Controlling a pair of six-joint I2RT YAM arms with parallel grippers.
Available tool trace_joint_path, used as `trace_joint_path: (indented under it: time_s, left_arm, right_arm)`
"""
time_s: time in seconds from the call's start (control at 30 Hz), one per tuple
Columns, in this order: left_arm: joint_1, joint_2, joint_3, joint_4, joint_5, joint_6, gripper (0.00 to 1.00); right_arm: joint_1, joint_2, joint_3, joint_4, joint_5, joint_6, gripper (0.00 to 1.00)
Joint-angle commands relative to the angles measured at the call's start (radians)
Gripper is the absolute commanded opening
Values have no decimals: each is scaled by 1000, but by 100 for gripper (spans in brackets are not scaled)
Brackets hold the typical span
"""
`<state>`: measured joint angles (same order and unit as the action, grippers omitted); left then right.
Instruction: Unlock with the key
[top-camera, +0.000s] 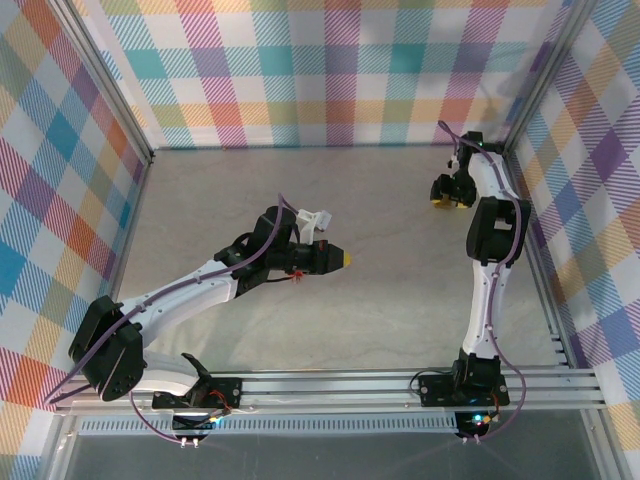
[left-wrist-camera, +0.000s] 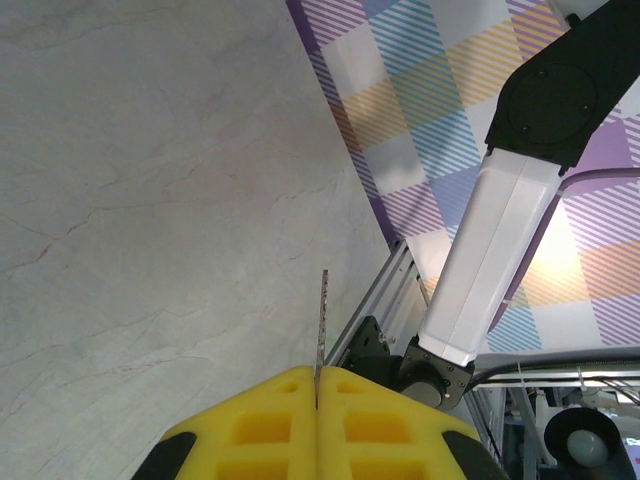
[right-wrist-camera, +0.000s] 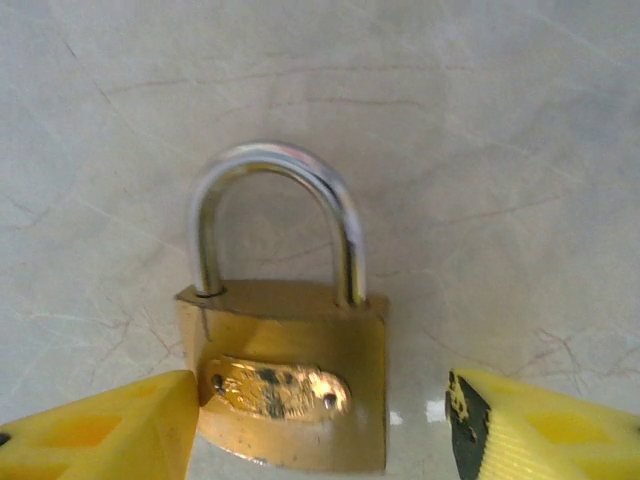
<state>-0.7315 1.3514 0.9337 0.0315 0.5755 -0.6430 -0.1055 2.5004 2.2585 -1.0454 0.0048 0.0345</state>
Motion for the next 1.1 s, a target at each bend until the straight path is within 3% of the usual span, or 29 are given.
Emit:
trace_joint_path:
  time_s: [0.0,0.33,0.77,1.07]
  left_arm:
    - [8,3,3,11,-11,-11,0]
    - [8,7,6,-12,-21,-5,0]
    - [8,1,-6,-16,-34,-2,0]
    - [8,-1,-13,-12,-39,-4,0]
  right_arm:
    - [-9,51,36,-36,0,-22,63]
    - [15,89,38,-62,14,-8,32]
    - [108,-53,-180,43,199,30,12]
    - [164,-54,-184,43,254,31,4]
